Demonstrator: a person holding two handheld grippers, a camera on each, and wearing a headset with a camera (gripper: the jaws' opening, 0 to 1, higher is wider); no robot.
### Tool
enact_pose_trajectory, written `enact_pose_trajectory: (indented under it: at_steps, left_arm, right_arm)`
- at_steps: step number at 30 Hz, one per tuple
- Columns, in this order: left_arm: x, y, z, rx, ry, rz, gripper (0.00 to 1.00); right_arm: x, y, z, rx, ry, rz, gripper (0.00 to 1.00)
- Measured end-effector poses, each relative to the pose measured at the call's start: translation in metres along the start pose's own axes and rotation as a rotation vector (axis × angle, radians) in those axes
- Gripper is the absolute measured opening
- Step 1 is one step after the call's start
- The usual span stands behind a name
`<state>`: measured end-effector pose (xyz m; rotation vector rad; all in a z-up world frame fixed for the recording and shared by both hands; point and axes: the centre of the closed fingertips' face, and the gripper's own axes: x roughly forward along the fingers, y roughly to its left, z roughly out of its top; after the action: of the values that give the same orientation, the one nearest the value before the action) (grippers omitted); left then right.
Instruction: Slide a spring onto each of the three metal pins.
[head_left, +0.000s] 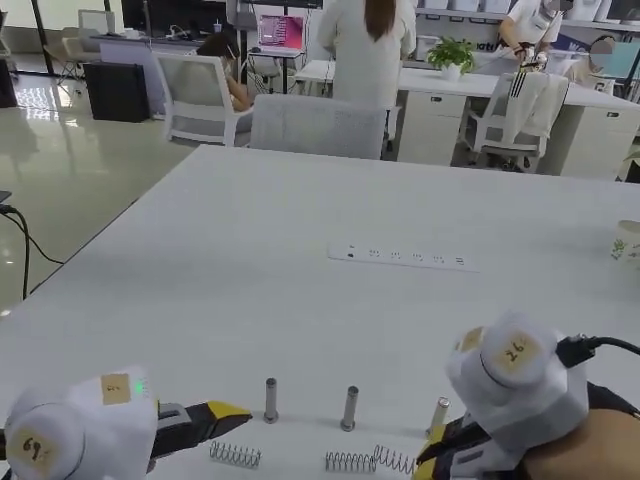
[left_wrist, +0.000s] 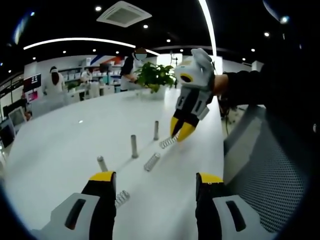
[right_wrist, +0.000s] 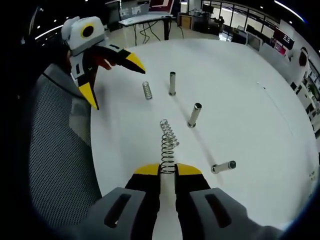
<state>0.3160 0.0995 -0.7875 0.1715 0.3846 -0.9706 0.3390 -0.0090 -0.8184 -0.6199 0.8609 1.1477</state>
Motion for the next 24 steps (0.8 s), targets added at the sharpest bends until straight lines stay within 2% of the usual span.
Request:
enact_pose_trajectory:
  at_steps: [9, 19, 24]
  left_arm:
    - [0.011, -0.009, 0.004, 0.035, 0.017, -0.052, 0.55]
    - [0.017, -0.014, 0.011, 0.086, 0.030, -0.099, 0.47]
    - [0.022, -0.017, 0.016, 0.123, 0.017, -0.119, 0.40]
  right_arm:
    - [0.001, 0.010, 0.018, -0.058, 0.000, 0.034, 0.07]
    - [0.003, 0.024, 0.026, -0.115, 0.017, 0.077, 0.07]
    - [0.003, 0.028, 0.031, -0.134, 0.019, 0.088, 0.07]
